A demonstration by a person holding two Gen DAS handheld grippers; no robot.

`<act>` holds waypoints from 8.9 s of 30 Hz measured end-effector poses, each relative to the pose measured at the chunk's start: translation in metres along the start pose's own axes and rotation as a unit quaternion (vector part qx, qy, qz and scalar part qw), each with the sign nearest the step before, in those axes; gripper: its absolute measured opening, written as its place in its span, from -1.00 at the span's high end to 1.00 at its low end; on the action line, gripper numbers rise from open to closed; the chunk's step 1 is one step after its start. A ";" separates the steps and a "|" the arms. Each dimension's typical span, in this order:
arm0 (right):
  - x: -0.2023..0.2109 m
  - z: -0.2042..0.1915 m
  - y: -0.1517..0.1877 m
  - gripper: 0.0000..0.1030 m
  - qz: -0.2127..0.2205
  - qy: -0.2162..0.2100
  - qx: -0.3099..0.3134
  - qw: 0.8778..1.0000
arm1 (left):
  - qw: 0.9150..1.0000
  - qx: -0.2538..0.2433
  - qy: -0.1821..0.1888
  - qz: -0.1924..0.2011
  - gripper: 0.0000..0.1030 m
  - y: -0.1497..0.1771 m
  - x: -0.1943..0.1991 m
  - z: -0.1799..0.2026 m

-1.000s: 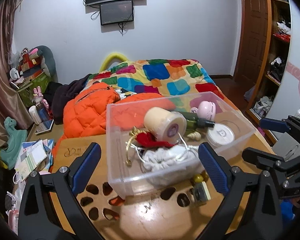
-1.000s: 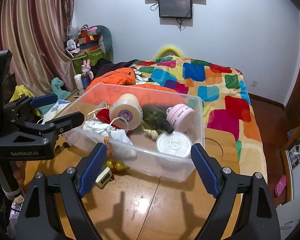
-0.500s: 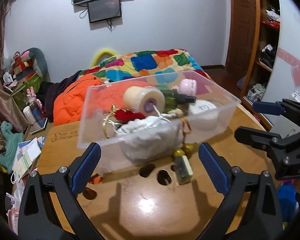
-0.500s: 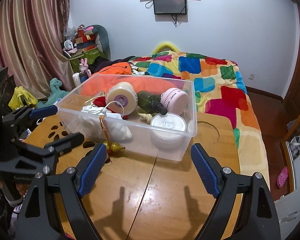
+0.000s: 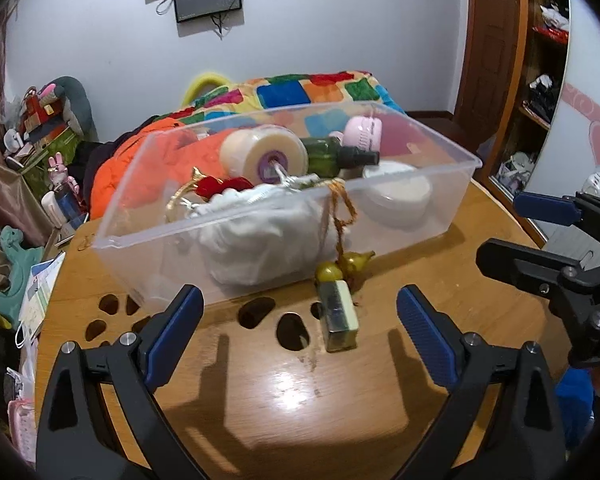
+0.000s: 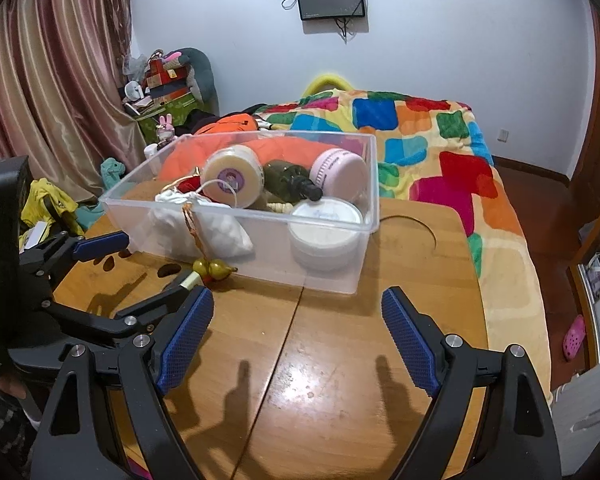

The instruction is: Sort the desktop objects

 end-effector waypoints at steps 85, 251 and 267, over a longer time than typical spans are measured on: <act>0.008 -0.087 -0.034 0.44 0.044 -0.013 0.046 0.998 | 0.995 0.040 0.078 0.054 0.71 -0.010 0.055 -0.046; 0.017 -0.016 -0.026 -0.99 0.041 0.072 0.010 0.997 | 0.993 0.019 -0.052 0.105 -0.88 -0.023 0.062 -0.051; 0.018 -0.012 -0.003 -0.99 0.025 0.080 -0.001 0.996 | 0.994 0.031 -0.035 0.098 -0.88 -0.013 0.056 -0.044</act>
Point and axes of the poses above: each gripper's, at about its wrist camera, not at the fingertips, and x roughly against the way its jaws point, z to its right, y to its underside, the point moved 7 cm from there along -x, roughly the way its jaws point, and after that the axes turned 14 degrees about y, right-handed, at the moved point
